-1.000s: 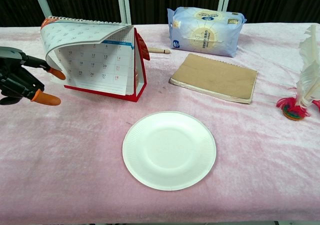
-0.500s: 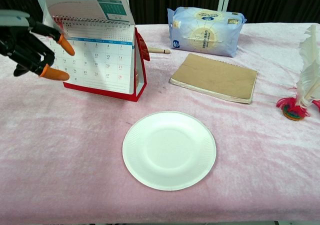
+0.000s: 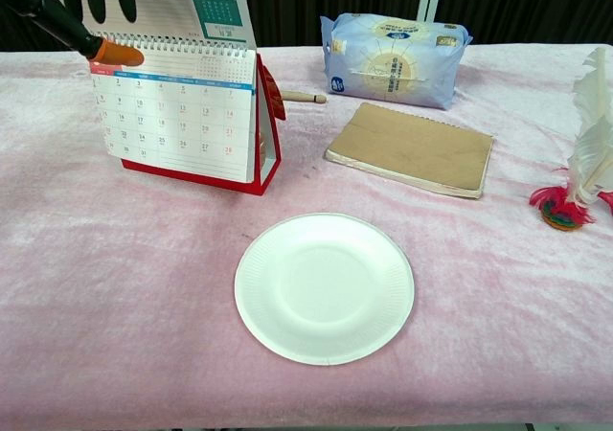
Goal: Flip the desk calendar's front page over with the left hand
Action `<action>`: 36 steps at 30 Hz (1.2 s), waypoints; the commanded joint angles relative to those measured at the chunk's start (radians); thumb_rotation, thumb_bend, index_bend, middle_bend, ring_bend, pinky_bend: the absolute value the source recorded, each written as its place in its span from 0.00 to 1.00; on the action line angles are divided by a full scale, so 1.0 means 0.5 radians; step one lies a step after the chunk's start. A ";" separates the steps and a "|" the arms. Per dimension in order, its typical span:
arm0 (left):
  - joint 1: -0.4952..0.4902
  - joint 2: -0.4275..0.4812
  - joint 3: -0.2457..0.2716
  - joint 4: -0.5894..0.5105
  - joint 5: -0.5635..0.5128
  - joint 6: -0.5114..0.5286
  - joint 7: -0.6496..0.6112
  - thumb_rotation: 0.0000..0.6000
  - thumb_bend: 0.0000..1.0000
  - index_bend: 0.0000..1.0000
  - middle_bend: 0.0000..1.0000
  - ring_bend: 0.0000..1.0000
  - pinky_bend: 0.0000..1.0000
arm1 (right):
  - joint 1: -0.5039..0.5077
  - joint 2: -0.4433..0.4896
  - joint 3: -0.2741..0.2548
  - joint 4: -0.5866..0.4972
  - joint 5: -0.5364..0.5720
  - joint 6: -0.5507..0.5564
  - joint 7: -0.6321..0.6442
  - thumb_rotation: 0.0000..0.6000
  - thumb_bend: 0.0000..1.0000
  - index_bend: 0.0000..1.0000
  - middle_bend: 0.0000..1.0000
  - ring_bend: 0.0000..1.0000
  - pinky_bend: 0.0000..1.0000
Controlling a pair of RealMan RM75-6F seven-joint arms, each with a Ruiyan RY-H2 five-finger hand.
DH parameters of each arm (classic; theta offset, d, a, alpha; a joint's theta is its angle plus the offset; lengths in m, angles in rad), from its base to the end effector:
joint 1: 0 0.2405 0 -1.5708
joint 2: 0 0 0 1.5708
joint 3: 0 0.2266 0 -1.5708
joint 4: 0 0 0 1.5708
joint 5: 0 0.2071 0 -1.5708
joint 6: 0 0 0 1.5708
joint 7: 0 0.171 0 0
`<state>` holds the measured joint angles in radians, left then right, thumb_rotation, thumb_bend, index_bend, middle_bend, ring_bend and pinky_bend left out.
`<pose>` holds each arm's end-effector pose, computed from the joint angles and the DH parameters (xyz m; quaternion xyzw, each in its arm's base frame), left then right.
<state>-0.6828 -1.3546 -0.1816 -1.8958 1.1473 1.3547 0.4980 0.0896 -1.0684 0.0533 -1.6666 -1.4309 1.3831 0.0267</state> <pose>-0.0755 0.3133 0.0703 -0.6649 -0.3241 -0.4769 0.4747 -0.2930 -0.2060 0.1474 0.5855 -0.4392 0.3604 0.5782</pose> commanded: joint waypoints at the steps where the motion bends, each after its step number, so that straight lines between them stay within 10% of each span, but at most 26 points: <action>1: -0.066 0.012 -0.060 0.077 -0.068 -0.089 0.083 1.00 0.13 0.16 0.32 0.33 0.37 | 0.000 0.000 0.001 0.000 0.002 0.000 0.000 1.00 0.11 0.00 0.00 0.00 0.07; 11: -0.273 0.046 -0.169 0.265 -0.425 -0.382 0.388 1.00 0.00 0.00 0.09 0.06 0.10 | 0.003 -0.001 0.006 -0.002 0.022 -0.012 -0.003 1.00 0.11 0.00 0.00 0.00 0.07; 23: -0.458 0.127 -0.162 0.194 -1.322 -0.580 0.697 1.00 0.00 0.00 0.09 0.10 0.17 | -0.001 0.002 0.010 -0.010 0.033 -0.010 0.000 1.00 0.12 0.00 0.00 0.00 0.07; 36: -0.494 0.262 -0.106 0.105 -1.505 -0.573 0.648 1.00 0.00 0.00 0.10 0.17 0.27 | -0.005 -0.001 0.007 -0.016 0.026 -0.002 -0.007 1.00 0.12 0.00 0.00 0.00 0.07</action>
<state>-0.9313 -1.2274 -0.2368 -1.8401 0.3941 1.0685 0.8277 0.0874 -1.0690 0.0567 -1.6747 -1.4177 1.3819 0.0235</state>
